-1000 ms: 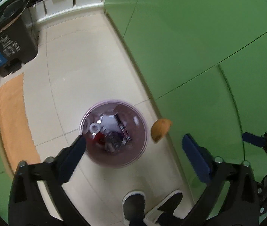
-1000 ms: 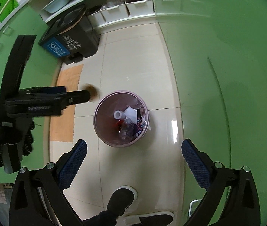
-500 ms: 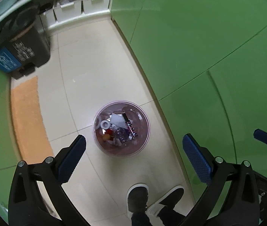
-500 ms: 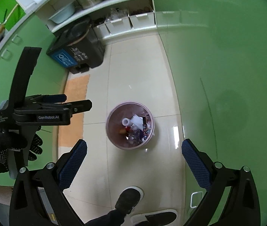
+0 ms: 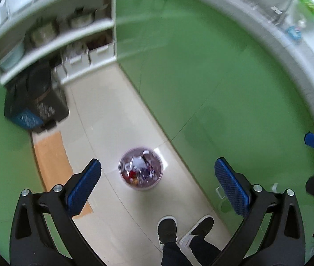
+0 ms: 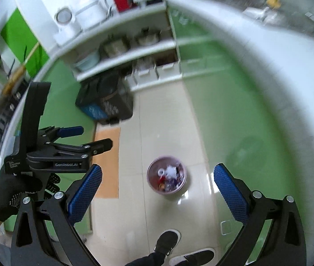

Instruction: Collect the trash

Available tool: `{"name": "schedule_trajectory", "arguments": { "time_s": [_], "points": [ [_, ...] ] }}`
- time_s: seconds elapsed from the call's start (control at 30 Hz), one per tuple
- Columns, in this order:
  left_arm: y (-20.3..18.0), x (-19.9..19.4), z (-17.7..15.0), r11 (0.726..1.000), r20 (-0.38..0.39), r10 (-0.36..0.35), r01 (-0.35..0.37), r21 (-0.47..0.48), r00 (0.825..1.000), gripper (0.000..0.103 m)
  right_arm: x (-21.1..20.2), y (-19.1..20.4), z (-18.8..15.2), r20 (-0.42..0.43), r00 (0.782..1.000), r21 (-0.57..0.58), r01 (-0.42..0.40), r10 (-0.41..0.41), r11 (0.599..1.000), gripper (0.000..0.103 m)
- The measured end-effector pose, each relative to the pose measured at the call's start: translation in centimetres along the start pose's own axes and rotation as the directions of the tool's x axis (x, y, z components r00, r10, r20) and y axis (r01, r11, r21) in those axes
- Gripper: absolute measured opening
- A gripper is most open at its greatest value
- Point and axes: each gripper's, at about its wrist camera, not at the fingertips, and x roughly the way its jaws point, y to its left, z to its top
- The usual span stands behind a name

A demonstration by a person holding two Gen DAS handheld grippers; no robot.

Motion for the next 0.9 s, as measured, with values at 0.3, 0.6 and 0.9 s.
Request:
{"name": "schedule_trajectory", "arguments": {
  "time_s": [0.3, 0.6, 0.9],
  "points": [
    [-8.2, -9.8, 4.9, 0.981, 0.119, -0.076, 0.053, 0.186, 0.99, 0.1, -13.2, -4.3, 0.6, 0.145, 0.974, 0.121, 0.155, -0.172, 0.98, 0.097],
    [-16.8, -15.1, 6.7, 0.916, 0.148, -0.209, 0.14, 0.376, 0.967, 0.1, -23.6, -9.9, -2.7, 0.204, 0.903, 0.314, 0.305, -0.378, 0.899, 0.097],
    [-22.8, -17.9, 7.9, 0.86, 0.147, -0.255, 0.155, 0.485, 0.956, 0.1, -29.3, -12.9, -4.8, 0.21, 0.841, 0.419, 0.383, -0.498, 0.823, 0.097]
  ]
}}
